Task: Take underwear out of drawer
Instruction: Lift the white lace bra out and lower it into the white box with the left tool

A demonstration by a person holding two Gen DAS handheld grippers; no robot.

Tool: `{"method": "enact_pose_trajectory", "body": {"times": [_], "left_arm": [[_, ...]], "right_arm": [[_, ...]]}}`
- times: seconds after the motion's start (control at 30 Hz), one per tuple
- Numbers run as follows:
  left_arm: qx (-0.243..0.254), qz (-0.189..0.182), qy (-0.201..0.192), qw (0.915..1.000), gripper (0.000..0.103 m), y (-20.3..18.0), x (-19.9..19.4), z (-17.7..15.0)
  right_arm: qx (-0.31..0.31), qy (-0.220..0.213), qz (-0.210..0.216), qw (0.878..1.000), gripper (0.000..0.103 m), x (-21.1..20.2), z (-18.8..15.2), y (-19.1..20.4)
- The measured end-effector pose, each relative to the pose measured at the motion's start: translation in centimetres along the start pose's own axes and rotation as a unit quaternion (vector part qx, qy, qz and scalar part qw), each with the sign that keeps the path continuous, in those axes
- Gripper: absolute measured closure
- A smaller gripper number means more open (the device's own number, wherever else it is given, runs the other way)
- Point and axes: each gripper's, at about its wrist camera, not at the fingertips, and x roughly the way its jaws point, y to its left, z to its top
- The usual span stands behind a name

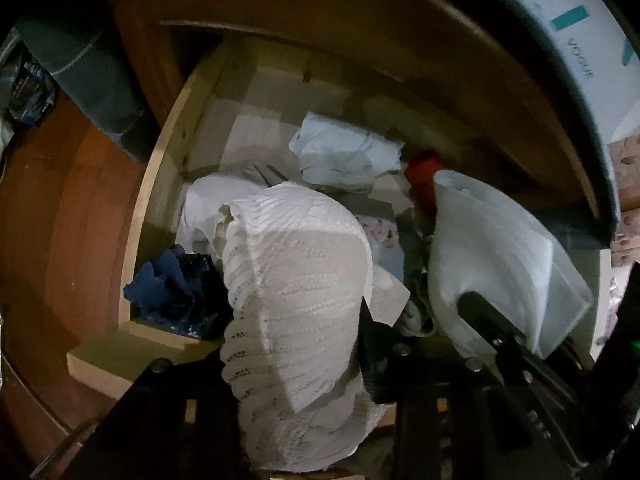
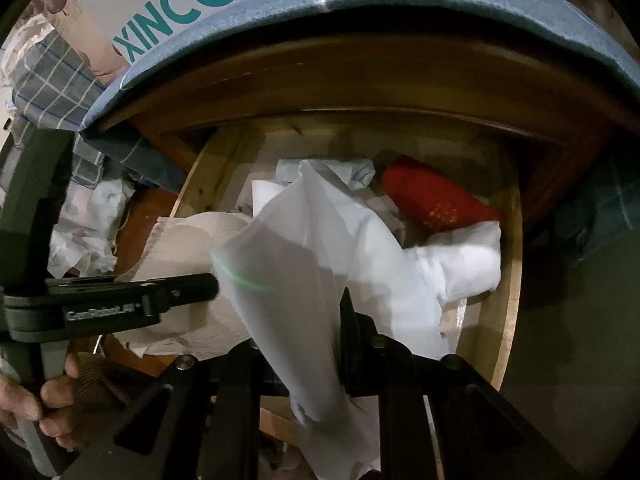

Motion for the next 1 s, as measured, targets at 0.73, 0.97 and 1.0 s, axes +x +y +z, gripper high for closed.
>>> {"method": "enact_pose_trajectory", "body": {"times": [0.73,0.97,1.0], "left_arm": [[0.106,-0.026,-0.129,0.9856,0.069,-2.0,-12.3,-1.8],[0.166,-0.035,-0.187,0.9676,0.069,-3.9,-18.1,-2.9],[0.174,-0.038,-0.194,0.9646,0.069,-4.1,-18.9,-3.0]], "right_arm": [[0.007,0.013,0.009,1.0,0.088,1.2,-0.3,-0.9],[0.014,0.012,0.017,1.0,0.088,1.3,-0.2,-1.2],[0.014,0.013,0.017,1.0,0.088,1.4,-0.2,-1.1]]}}
